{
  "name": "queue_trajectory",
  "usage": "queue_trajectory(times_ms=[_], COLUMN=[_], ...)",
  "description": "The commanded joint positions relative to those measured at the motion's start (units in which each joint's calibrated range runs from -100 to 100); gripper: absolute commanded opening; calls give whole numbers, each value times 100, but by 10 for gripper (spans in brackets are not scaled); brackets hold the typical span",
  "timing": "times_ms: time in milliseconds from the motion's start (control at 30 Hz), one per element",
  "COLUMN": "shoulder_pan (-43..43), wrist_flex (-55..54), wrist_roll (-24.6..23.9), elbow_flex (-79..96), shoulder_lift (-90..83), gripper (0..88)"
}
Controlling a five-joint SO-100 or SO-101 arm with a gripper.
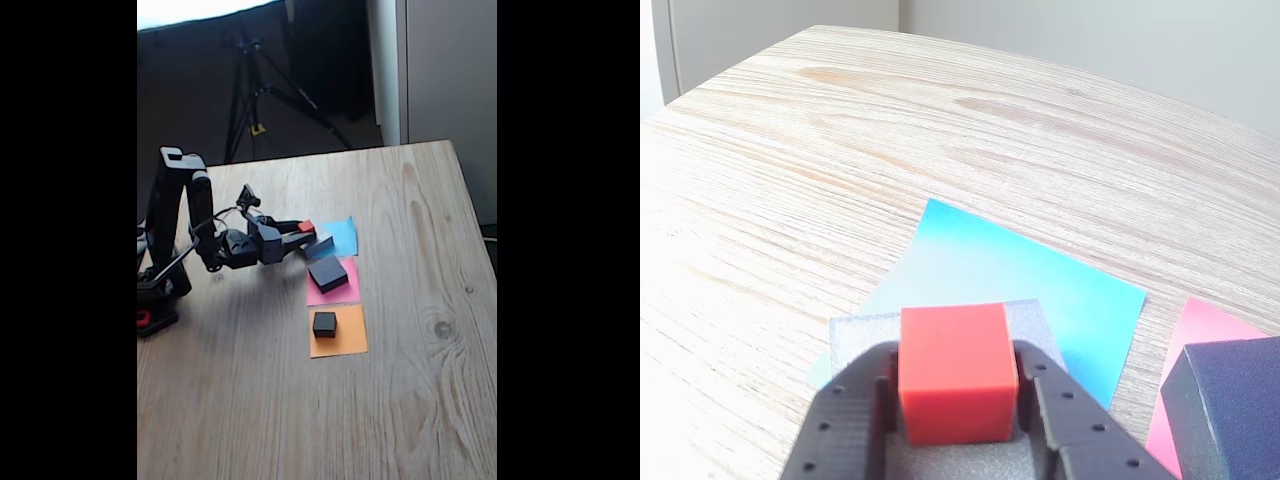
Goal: Tower of hanoi
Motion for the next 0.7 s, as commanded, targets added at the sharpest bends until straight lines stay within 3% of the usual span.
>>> queue_trajectory(times_ms=[0,333,500,667], shoulder_pan=[-68,-84,-76,-43], wrist_flex=[33,802,1952,3522], wrist_roll=[64,-254,-454,-287], elbow_flex=[-68,-4,5,78], shoulder_lift=[-41,-866,-1888,-3236], gripper=[32,32,34,36])
